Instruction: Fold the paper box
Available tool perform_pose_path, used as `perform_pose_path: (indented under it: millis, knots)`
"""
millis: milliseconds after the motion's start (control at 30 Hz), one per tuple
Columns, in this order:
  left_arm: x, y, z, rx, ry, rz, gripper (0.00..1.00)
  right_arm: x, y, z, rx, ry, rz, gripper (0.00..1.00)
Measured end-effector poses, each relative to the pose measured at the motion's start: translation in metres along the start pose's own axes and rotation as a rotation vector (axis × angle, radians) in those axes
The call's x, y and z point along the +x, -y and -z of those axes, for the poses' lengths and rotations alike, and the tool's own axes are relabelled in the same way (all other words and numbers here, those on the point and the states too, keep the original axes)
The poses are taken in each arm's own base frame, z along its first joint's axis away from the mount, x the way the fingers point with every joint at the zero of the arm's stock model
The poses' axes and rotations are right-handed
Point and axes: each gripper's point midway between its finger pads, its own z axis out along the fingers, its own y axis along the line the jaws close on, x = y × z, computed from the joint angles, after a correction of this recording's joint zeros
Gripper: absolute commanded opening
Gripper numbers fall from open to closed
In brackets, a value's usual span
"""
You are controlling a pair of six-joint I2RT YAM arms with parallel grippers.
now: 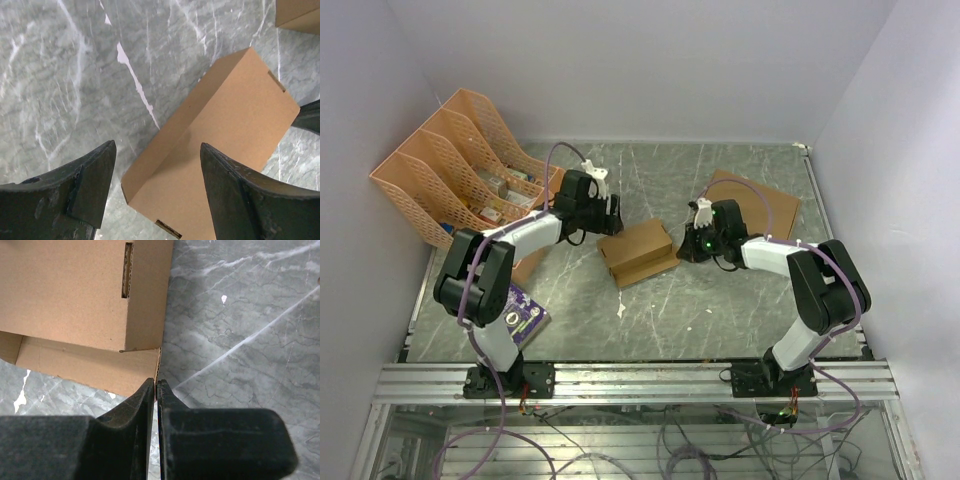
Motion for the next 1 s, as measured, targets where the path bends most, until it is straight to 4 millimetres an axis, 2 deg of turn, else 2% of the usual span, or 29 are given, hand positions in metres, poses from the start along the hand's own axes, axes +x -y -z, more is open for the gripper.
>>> perform_pose_path:
  millis: [133,400,567,1000]
  knots:
    - [-0.010,0.002,-0.003,0.004,0.002,-0.021,0.77,-0.001,-0.005,-0.002,-0.001,-0.004,0.029,0.09]
    - [0.012,0.000,-0.010,-0.010,-0.086,-0.039,0.76,0.002,-0.008,-0.005,0.009,-0.012,0.072,0.12]
    - [0.013,0.001,-0.010,-0.013,-0.102,-0.049,0.75,0.001,-0.006,-0.005,0.019,-0.011,0.084,0.12]
    - [0.013,0.006,-0.015,-0.016,-0.115,-0.064,0.74,-0.002,-0.005,-0.003,0.028,-0.002,0.117,0.04]
